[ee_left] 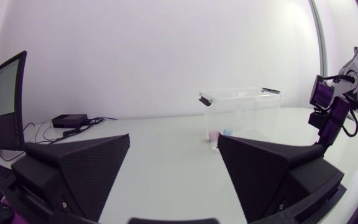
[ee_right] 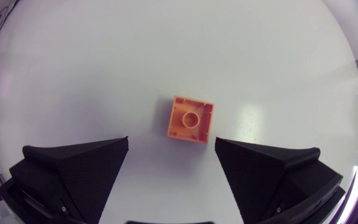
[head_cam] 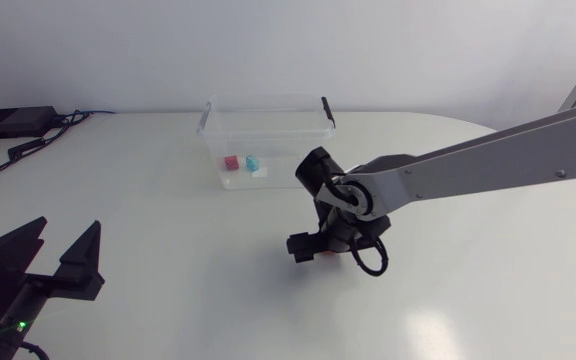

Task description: Place the duplo bricks in the container

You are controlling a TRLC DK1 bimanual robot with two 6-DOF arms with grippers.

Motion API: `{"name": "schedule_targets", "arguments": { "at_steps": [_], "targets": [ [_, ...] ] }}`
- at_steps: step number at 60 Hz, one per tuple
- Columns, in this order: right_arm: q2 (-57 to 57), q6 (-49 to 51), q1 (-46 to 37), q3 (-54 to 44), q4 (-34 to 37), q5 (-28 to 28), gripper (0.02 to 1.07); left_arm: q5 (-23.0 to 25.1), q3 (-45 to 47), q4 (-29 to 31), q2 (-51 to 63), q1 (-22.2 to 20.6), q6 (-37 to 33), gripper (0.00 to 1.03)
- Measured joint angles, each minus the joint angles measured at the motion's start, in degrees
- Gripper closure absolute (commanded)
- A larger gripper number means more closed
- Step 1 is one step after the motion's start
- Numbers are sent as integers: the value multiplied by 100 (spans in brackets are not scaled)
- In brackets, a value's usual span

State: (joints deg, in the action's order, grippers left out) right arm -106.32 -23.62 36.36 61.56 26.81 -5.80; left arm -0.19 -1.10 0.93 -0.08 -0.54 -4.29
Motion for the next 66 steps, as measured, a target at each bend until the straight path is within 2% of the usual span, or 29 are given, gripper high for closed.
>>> {"name": "schedule_targets", "arguments": {
  "at_steps": [22,25,30,32,34,48,53,66],
  "targets": [
    [-299,136,-518,601,186,22,11,0,0,0,0,0,0,4],
    [-393,136,-511,678,192,48,17,0,0,0,0,0,0,4],
    [-529,155,-503,737,190,205,34,0,0,0,0,0,0,4],
    [-564,160,-501,737,199,275,43,0,0,0,0,0,0,4],
    [-588,177,-492,737,208,319,56,0,0,0,0,0,0,4],
    [-577,426,-376,702,133,452,86,0,0,0,0,0,0,4],
    [-522,439,-385,588,-52,452,91,0,0,0,0,0,0,4],
    [-415,546,-439,420,-190,317,92,0,0,0,0,0,0,4]
  ]
}}
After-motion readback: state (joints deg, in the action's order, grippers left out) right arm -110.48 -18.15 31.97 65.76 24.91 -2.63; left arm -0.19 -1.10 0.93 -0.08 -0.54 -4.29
